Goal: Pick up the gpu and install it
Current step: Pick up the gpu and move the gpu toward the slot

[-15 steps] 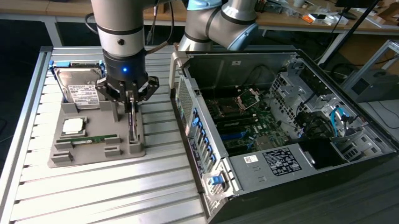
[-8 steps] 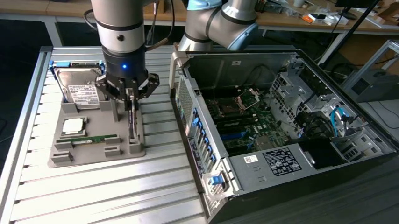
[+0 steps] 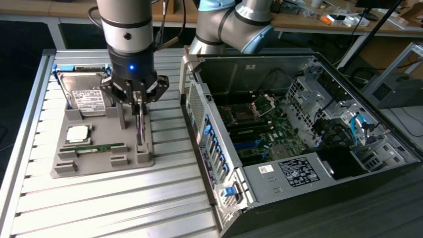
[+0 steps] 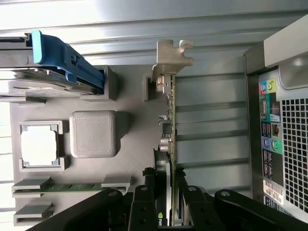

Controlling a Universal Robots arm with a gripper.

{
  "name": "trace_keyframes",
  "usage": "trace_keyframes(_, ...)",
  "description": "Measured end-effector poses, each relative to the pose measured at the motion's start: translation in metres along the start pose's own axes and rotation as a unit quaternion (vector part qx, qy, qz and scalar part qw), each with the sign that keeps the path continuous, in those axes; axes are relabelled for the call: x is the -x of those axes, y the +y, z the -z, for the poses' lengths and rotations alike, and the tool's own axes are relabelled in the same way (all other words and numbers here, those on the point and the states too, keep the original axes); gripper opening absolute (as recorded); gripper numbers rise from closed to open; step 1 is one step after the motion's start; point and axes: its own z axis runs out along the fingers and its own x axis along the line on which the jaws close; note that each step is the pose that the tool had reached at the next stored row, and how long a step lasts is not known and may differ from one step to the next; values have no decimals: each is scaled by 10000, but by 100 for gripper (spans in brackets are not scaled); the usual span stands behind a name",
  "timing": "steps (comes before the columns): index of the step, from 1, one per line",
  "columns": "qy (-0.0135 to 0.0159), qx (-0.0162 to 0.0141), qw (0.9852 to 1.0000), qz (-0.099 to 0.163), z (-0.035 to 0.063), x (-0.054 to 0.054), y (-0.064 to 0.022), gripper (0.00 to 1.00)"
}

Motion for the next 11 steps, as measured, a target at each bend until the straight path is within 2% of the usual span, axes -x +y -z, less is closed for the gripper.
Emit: trace_keyframes(11, 1, 18, 10000, 0, 100, 3, 2, 27)
